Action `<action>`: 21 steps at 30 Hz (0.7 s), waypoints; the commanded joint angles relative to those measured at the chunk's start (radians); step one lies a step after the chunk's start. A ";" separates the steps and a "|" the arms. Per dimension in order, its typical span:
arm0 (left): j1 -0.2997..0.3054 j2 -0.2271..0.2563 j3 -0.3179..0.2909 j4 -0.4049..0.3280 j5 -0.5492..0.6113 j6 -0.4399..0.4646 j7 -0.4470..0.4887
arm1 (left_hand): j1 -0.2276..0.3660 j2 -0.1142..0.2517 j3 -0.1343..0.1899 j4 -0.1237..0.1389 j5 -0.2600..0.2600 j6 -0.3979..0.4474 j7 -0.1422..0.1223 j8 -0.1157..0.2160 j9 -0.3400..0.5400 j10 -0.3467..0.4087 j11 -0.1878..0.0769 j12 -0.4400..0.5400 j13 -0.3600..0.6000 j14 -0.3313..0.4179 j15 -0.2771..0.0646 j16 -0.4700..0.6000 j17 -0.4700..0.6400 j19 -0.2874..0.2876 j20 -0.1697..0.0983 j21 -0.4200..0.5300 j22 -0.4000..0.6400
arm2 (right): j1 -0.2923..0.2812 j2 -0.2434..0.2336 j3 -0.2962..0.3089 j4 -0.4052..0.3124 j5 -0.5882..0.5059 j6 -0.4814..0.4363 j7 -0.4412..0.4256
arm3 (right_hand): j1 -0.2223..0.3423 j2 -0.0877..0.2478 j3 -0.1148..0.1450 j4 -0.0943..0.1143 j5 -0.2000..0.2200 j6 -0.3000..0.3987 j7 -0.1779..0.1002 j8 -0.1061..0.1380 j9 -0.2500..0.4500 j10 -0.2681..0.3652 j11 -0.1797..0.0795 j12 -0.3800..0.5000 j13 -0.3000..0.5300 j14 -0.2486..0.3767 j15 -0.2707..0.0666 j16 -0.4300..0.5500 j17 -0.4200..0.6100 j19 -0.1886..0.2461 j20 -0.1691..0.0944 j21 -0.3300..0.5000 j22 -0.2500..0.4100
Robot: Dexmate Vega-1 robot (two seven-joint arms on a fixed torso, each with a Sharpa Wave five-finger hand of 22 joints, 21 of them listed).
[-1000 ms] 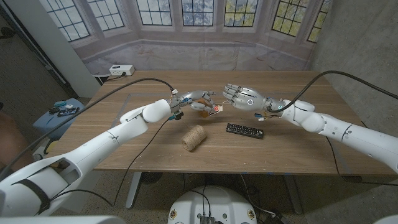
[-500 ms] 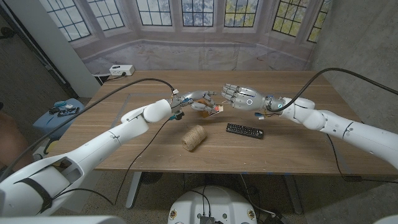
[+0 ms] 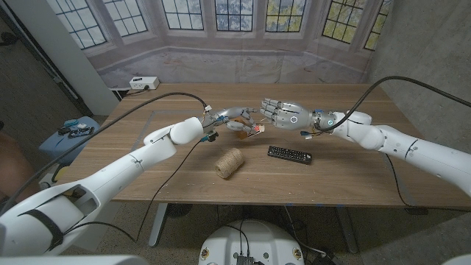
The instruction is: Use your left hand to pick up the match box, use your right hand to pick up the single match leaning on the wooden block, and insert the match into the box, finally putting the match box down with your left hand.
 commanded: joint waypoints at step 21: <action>-0.015 -0.004 0.002 0.013 -0.011 -0.007 -0.016 | -0.006 0.005 -0.003 0.001 -0.001 -0.005 0.002 0.000 0.001 -0.001 -0.001 0.004 0.002 -0.004 0.000 0.005 0.002 -0.003 -0.002 0.005 0.003 | 0.104 0.019 -0.059 0.071 -0.044 0.052 -0.014 | -0.004 0.011 -0.006 0.002 0.001 -0.007 -0.007 -0.004 0.004 -0.010 -0.009 -0.006 0.003 0.001 -0.147 -0.002 0.006 -0.014 -0.059 -0.003 0.002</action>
